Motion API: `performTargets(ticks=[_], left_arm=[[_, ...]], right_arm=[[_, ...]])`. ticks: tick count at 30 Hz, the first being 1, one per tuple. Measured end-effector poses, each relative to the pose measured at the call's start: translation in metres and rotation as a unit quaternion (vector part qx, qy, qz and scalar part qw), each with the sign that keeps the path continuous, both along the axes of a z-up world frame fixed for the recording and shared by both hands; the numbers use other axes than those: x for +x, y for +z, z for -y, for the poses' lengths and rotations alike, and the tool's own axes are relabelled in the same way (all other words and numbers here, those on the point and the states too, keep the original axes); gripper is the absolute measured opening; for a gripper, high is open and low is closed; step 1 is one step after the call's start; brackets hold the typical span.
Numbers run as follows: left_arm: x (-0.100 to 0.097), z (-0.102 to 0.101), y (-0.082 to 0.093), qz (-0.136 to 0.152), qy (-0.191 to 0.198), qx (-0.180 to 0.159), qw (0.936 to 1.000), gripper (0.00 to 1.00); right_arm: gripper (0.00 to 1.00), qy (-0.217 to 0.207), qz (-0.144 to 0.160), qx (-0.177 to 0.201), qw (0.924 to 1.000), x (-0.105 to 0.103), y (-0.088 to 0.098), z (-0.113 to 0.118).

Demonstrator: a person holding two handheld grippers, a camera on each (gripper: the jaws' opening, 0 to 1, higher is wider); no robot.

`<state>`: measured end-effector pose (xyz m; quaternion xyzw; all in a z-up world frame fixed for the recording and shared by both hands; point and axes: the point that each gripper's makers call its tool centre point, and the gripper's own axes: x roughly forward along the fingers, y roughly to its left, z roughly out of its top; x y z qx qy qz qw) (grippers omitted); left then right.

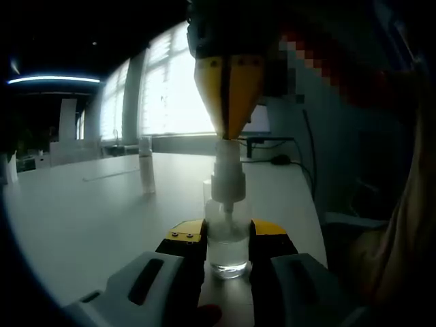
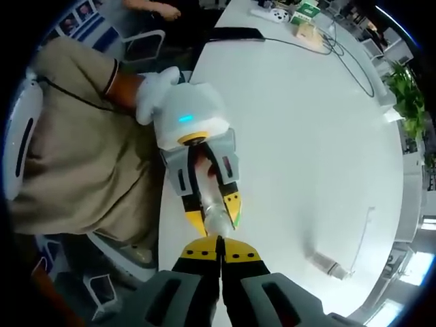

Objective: Clamp pump bottle remove cover press pump head put on cover

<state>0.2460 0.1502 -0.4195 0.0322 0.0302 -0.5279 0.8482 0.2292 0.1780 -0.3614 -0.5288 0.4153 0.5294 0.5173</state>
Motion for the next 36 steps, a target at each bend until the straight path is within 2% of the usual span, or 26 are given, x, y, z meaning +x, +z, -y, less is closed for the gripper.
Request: performTargets(ticks=[36], left_arm=[[-0.0007,0.0002,0.0001,0.001,0.001,0.001,1.0000,0.15]], right_arm=[[0.00,0.001,0.009,-0.005,0.9999,-0.0008,-0.0029,-0.0002]])
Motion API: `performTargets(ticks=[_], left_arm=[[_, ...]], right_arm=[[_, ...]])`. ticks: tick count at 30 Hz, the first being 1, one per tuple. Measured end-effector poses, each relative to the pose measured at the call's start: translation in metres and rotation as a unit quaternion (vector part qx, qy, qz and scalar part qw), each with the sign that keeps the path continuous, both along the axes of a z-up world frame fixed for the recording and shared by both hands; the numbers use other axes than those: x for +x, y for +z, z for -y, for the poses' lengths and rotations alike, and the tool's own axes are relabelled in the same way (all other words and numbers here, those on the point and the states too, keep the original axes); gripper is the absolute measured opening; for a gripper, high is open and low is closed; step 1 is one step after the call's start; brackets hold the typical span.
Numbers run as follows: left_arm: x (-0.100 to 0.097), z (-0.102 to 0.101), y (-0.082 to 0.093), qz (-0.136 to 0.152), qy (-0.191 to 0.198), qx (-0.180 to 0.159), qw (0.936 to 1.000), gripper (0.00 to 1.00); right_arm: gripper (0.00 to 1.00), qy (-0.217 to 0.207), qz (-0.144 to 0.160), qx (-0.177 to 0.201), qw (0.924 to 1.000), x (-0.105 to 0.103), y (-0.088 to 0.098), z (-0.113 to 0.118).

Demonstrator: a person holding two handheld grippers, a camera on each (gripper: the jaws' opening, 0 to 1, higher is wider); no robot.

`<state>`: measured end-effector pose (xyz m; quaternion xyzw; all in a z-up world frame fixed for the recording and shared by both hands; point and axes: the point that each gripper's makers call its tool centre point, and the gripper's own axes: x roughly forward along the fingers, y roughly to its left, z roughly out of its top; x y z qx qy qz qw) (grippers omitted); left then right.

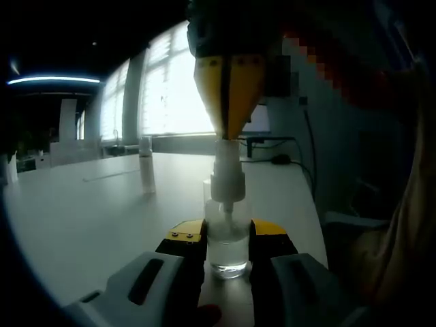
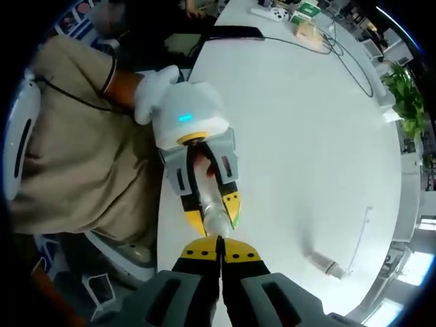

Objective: Clamp pump bottle remove cover press pump head put on cover

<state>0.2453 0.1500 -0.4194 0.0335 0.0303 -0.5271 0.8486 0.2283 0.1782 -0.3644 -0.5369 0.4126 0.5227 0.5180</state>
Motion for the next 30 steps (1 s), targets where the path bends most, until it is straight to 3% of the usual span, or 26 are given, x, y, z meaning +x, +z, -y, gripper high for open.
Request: performTargets(ticks=[18,30], left_arm=[[0.0020,0.0003,-0.0011,-0.002,0.000,0.000,1.0000,0.15],[0.0014,0.0019,-0.0007,-0.002,0.000,0.001,1.0000,0.15]], right_arm=[[0.00,-0.008,0.007,-0.016,0.9998,0.0013,-0.0042,0.0010],[0.00,-0.011,0.004,-0.005,0.9999,0.0009,-0.0035,0.0021]])
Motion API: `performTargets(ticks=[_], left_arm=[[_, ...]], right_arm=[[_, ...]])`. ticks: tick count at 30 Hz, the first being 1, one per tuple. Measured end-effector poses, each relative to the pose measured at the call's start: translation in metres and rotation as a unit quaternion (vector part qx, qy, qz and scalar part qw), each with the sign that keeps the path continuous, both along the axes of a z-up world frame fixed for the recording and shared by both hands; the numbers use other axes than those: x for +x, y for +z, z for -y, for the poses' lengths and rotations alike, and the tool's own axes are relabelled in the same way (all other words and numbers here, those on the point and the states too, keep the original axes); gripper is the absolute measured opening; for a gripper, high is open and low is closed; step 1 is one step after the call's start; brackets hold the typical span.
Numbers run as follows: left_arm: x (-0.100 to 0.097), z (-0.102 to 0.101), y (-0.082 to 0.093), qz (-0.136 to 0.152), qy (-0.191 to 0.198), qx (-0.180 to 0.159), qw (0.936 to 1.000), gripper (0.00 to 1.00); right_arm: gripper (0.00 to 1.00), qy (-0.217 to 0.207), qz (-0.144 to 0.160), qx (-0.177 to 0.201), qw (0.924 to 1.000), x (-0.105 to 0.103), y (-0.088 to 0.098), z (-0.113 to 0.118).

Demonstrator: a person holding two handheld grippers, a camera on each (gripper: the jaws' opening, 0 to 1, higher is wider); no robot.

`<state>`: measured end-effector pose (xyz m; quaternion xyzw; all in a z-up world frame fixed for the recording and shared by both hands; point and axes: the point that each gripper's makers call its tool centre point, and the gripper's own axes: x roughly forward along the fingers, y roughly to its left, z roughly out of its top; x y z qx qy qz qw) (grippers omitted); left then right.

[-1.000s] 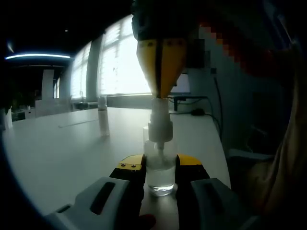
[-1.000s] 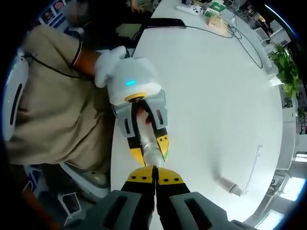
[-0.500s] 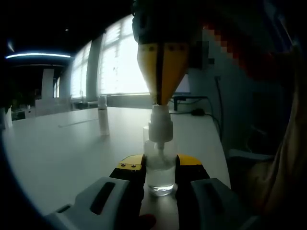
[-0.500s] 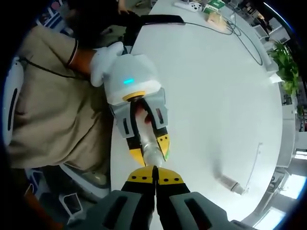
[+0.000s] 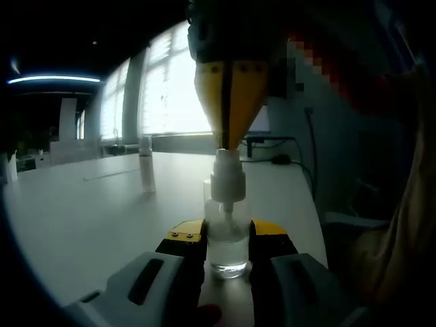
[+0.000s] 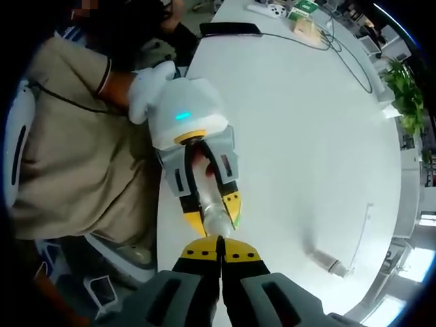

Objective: Clamp pump bottle remove cover press pump head put on cover

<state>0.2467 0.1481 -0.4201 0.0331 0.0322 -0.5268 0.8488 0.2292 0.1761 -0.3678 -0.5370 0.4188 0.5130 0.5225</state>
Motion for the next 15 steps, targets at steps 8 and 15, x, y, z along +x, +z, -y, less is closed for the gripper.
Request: performTargets(ticks=[8,15], left_arm=[[-0.0005,-0.0004,0.0003,0.001,0.000,0.000,1.0000,0.15],[-0.0007,-0.0002,0.0007,0.000,-0.001,0.000,1.0000,0.15]], right_arm=[[0.00,0.004,0.010,-0.007,0.9999,-0.0010,0.0004,-0.0007],[0.00,0.009,0.011,-0.011,0.9998,-0.0001,0.0053,-0.0013]])
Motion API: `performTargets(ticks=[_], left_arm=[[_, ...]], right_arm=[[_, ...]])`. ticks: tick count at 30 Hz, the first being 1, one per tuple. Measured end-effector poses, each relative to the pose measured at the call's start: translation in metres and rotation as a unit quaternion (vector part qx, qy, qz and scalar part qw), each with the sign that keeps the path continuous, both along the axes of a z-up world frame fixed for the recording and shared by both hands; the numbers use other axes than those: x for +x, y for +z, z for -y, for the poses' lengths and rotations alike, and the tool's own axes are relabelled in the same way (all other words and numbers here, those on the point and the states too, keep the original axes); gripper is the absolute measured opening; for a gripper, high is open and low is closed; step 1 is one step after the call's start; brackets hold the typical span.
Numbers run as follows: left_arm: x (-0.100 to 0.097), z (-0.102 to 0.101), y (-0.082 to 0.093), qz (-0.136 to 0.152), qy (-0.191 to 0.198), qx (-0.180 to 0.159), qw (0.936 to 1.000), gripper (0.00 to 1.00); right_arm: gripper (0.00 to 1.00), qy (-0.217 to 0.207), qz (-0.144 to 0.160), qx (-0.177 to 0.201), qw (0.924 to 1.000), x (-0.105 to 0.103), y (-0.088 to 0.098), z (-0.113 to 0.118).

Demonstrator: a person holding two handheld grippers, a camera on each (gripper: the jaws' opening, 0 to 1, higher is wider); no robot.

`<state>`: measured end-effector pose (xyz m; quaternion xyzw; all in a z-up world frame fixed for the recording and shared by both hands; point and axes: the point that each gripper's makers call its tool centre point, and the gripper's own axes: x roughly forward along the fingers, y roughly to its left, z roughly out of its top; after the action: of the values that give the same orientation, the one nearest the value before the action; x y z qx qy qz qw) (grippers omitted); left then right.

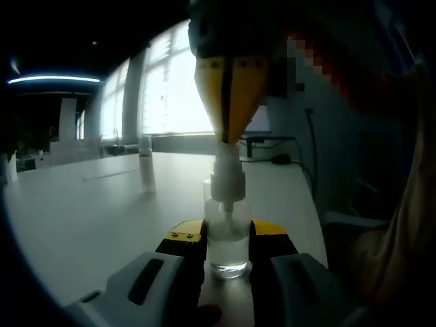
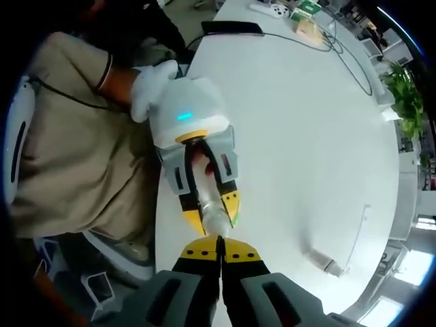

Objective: Clamp pump bottle remove cover press pump head put on cover

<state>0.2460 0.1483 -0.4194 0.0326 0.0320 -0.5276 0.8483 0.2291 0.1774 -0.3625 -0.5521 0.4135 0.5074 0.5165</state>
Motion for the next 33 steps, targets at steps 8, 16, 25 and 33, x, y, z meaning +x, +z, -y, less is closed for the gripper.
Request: performTargets(ticks=[8,16,25,33], left_arm=[[0.0004,-0.0003,0.0000,0.000,0.000,0.001,1.0000,0.15],[0.0008,-0.0011,-0.0003,0.000,0.000,0.001,1.0000,0.15],[0.0022,-0.0025,-0.0012,0.000,0.000,0.000,1.0000,0.15],[0.0020,-0.0028,-0.0016,-0.001,-0.001,0.000,1.0000,0.15]], right_arm=[[0.00,0.014,0.002,0.002,0.9999,0.0001,0.0019,-0.0004],[0.00,0.011,-0.006,0.011,0.9999,0.0004,0.0015,-0.0009],[0.00,0.010,-0.007,0.014,0.9998,0.0005,0.0011,-0.0014],[0.00,0.007,-0.008,0.016,0.9998,0.0003,0.0009,-0.0016]])
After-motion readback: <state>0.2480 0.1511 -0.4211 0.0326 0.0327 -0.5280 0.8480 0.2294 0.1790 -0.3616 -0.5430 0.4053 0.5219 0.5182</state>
